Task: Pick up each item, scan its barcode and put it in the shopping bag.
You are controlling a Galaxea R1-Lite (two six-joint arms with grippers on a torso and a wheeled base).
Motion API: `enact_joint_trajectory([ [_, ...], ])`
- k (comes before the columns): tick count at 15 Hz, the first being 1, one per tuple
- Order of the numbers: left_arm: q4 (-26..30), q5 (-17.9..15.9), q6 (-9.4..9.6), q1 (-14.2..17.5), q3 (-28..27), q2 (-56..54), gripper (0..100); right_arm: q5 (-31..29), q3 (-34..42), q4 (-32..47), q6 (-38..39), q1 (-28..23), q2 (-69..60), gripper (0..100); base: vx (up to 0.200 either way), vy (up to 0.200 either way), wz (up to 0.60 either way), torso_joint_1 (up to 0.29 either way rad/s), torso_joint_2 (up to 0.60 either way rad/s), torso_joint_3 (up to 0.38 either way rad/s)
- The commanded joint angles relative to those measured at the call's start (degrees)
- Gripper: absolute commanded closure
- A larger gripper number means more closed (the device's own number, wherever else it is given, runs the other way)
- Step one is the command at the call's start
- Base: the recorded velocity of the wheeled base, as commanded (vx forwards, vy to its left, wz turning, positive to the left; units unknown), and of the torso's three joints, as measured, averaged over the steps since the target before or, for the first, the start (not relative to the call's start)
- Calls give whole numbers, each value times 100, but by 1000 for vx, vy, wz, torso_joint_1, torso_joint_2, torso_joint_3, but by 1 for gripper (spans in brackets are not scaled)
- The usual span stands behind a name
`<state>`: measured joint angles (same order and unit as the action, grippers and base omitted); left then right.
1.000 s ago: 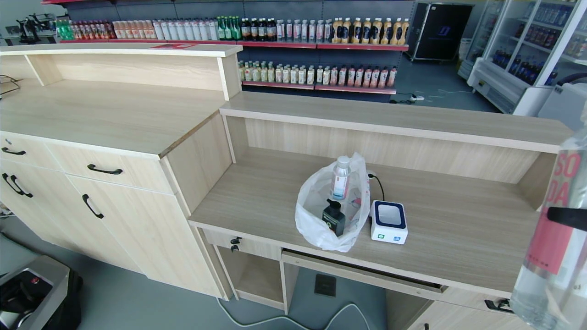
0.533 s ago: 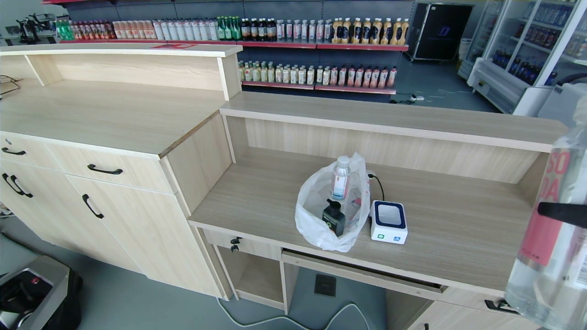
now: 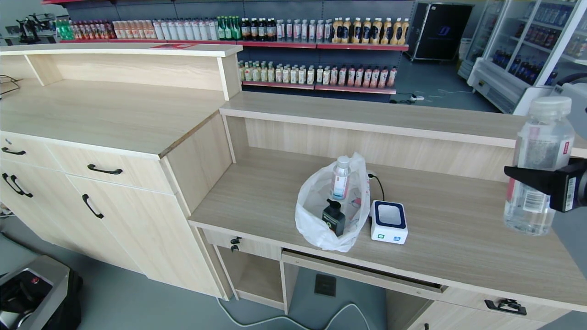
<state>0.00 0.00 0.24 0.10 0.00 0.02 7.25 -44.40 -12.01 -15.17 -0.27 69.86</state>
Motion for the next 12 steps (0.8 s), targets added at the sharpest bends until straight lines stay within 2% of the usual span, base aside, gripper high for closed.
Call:
enact_joint_trajectory([
  [1, 0, 0, 2, -1, 0, -2, 0, -22, 212, -583, -312, -334, 713, 100, 0, 0, 0, 0, 0, 0],
  [3, 0, 0, 2, -1, 0, -2, 0, -22, 353, -1111, -997, -527, 950, 100, 0, 0, 0, 0, 0, 0],
  [4, 0, 0, 2, -1, 0, -2, 0, -22, 458, -1480, -1823, -808, 1108, 100, 0, 0, 0, 0, 0, 0],
  [6, 0, 0, 2, -1, 0, -2, 0, 4, 573, -1919, -2597, -1054, 1302, 100, 0, 0, 0, 0, 0, 0],
  [9, 0, 0, 2, -1, 0, -2, 0, 66, 617, -2640, -2878, -1160, 1767, 100, 0, 0, 0, 0, 0, 0],
  [10, 0, 0, 2, -1, 0, -2, 0, 118, 634, -2798, -2878, -1168, 1864, 100, 0, 0, 600, 2, 7, 12],
  [12, 0, 0, 2, -1, 0, -2, 0, 400, 907, -3941, -2931, -1177, 2383, 100, 0, 0, 600, 2, 5, 5],
])
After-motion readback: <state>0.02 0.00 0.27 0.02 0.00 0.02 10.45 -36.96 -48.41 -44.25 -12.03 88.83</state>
